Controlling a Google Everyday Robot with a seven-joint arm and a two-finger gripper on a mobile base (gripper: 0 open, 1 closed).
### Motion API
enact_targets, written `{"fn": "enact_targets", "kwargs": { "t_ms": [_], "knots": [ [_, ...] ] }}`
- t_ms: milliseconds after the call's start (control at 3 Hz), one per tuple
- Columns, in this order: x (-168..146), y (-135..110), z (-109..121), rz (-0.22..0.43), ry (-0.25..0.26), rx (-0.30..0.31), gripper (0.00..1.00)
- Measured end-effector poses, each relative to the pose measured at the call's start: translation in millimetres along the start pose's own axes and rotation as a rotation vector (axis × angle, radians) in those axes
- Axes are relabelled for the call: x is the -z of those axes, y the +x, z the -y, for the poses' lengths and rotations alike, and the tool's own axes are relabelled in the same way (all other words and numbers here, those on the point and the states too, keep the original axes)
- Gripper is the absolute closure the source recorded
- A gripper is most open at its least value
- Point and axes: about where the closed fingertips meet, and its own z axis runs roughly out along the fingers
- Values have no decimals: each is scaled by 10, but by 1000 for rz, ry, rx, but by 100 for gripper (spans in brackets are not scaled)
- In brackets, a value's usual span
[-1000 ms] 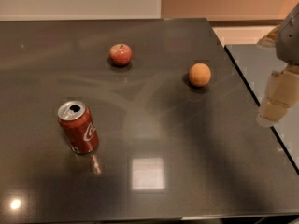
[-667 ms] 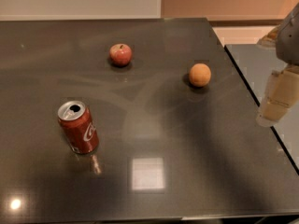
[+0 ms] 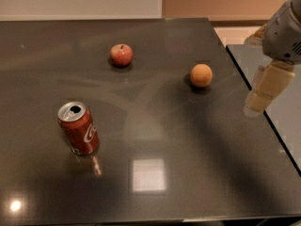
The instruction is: Move orange near coke can
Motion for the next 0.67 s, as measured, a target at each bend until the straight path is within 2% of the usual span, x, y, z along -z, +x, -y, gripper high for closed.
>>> {"fn": "enact_targets", "kwargs": {
  "t_ms": [333,667],
  "knots": [
    [-136,-58,139,45,-12,1,0],
    [-185,-83,195,63,-15,-1,0]
  ]
}}
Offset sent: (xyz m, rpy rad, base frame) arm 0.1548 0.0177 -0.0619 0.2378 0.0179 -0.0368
